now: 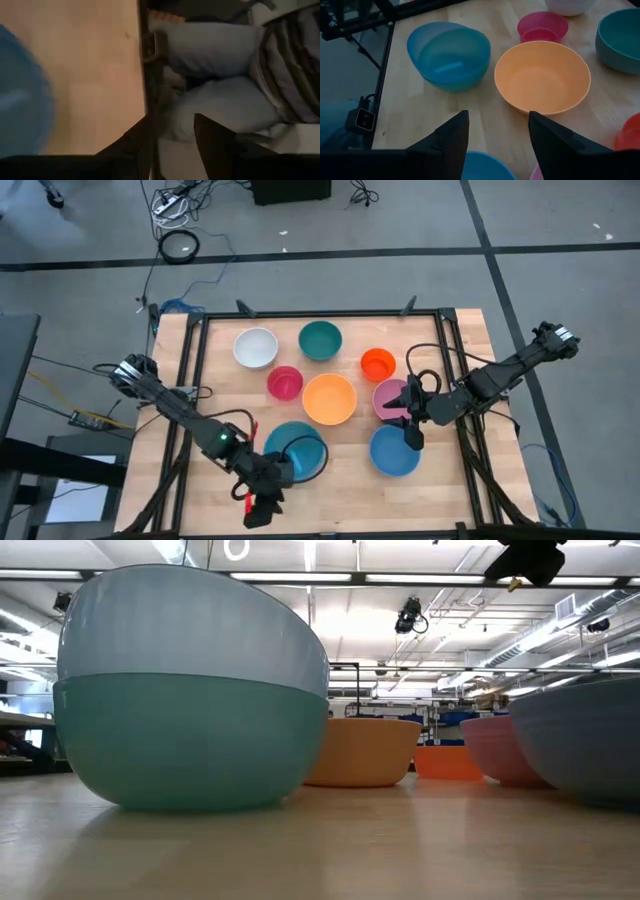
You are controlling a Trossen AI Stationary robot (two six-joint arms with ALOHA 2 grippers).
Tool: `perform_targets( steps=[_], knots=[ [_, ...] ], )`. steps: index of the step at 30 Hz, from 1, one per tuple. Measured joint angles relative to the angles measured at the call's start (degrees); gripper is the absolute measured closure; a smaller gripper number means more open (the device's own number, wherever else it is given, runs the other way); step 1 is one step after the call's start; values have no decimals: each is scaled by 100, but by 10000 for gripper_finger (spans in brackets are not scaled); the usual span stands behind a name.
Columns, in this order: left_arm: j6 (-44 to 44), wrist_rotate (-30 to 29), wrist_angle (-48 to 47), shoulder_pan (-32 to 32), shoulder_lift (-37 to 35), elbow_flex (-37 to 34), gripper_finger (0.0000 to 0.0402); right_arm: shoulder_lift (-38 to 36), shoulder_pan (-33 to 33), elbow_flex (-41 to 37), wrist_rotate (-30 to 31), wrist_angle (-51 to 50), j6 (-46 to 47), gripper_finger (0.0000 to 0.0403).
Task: Nest bowls inside each other
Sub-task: Stack the light blue bowl on top of the the light green bowl
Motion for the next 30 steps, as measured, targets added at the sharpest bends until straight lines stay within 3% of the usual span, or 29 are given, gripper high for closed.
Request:
perform_targets(
  steps=[4, 7, 30],
  knots=[
    [406, -1115, -1372, 1, 0, 504, 254, 91, 0, 0, 0, 0, -7, 209],
    [479, -1348, -1714, 100, 5, 517, 254, 158, -2, 2, 0, 9, -4, 209],
    [457, -1166, -1518, 268, 384, 147, 212, 281, 0, 2, -27, 0, 50, 209]
  ],
)
